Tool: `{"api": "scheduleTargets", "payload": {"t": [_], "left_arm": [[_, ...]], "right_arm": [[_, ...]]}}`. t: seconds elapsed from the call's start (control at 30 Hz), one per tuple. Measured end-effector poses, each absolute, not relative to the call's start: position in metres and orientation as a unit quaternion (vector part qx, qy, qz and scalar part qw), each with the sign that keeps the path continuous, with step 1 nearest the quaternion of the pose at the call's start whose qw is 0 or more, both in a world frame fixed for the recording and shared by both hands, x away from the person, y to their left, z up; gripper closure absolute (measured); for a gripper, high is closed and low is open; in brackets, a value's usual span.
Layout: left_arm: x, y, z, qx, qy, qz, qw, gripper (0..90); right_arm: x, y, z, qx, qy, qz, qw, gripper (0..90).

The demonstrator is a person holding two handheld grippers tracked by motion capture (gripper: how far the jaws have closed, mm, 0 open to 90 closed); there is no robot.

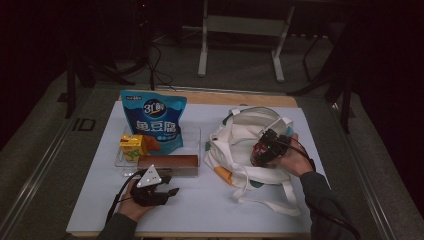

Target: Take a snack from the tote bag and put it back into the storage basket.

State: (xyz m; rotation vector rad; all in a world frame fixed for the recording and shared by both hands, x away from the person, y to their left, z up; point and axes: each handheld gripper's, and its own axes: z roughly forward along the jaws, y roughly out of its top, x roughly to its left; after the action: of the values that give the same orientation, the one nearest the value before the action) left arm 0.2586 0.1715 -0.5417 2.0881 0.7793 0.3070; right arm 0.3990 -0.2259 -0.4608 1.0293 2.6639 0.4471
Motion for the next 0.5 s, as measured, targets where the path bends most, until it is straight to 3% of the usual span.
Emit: {"api": "scheduleTargets", "payload": {"t": [0.5], "left_arm": [[0.259, 0.172, -0.542, 0.838, 0.312, 0.122, 0.431, 46.6]], "right_arm": [[0.395, -0.223, -0.447, 0.333, 0.917, 0.172, 0.137, 24.7]]}}
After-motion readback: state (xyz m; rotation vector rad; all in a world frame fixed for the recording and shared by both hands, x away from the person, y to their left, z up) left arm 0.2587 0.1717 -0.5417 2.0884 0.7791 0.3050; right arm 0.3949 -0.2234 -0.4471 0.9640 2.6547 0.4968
